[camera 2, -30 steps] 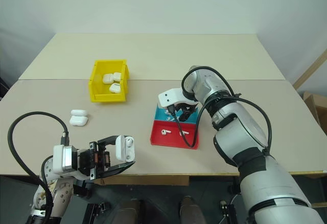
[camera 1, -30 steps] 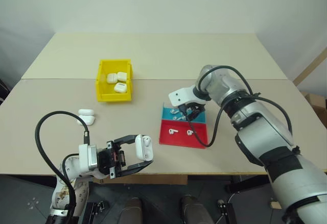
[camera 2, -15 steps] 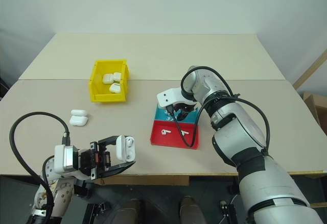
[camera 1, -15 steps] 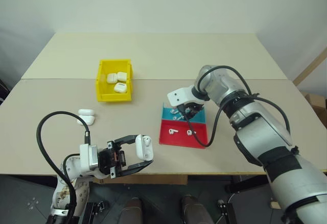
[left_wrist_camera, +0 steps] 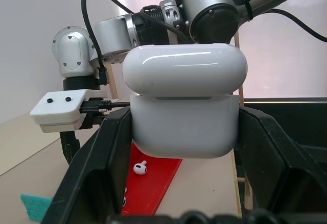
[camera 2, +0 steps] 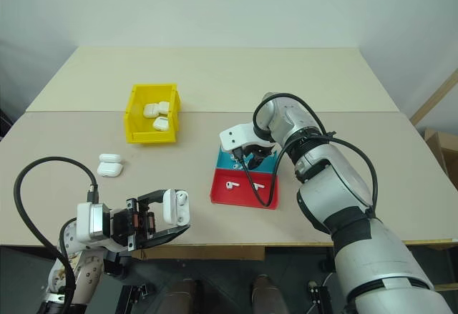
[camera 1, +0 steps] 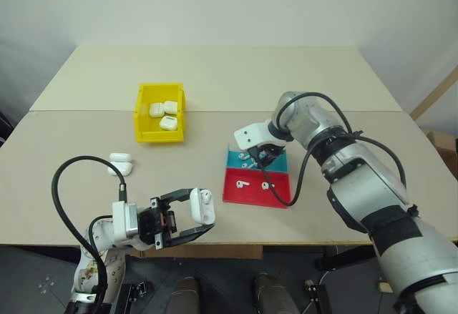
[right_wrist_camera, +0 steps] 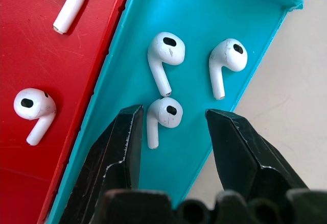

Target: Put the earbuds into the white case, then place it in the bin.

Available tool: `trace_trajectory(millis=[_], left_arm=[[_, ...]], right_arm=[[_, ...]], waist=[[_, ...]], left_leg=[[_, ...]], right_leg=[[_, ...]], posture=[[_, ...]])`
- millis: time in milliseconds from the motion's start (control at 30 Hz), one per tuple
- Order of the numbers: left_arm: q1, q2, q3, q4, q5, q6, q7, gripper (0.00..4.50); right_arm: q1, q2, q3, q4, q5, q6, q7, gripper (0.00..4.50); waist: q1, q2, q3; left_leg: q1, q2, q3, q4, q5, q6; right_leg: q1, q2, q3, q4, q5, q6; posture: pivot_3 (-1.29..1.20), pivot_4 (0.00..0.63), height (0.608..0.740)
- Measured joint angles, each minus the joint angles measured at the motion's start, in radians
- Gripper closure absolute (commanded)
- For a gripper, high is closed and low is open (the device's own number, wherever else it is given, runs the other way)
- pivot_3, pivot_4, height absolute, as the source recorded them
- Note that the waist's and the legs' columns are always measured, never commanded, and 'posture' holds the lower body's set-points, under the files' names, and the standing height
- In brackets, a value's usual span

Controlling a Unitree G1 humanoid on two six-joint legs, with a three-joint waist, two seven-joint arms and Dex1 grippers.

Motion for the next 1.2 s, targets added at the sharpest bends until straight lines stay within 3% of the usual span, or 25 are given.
trace_trajectory(millis=[100,433,567,1200], left_arm=[[0.0,0.0,-0.001,0.0,0.001,0.0,0.002,1.73],[-0.003,0.0,-0.008,0.0,0.008,0.0,0.013,1.73],[-0.004,0.0,-0.008,0.0,0.008,0.0,0.015,1.73],[-0.005,0.004,-0.011,0.0,0.017,0.0,0.02,1.73]], right_arm=[[0.0,0.0,0.0,0.0,-0.002,-0.006,0.0,2.48],[0.0,0.0,-0.001,0.0,-0.006,-0.011,0.001,2.48],[0.0,0.0,-0.001,0.0,-0.006,-0.011,0.006,3.34],[-0.001,0.002,-0.005,-0.006,-0.014,-0.044,-0.005,3.34]], waist=[[-0.003,0.0,0.0],[-0.013,0.0,0.0],[-0.014,0.0,0.0],[-0.014,0.0,0.0]], left_leg=[[0.0,0.0,0.0,0.0,0.0,0.0],[0.0,0.0,0.0,0.0,0.0,0.0],[0.0,0.0,0.0,0.0,0.0,0.0],[0.0,0.0,0.0,0.0,0.0,0.0]], right_leg=[[0.0,0.0,0.0,0.0,0.0,0.0],[0.0,0.0,0.0,0.0,0.0,0.0],[0.0,0.0,0.0,0.001,0.0,0.0],[0.0,0.0,0.0,0.001,0.0,0.0]], posture=[[0.0,0.15,0.74],[0.0,0.15,0.74],[0.0,0.15,0.74],[0.0,0.15,0.74]])
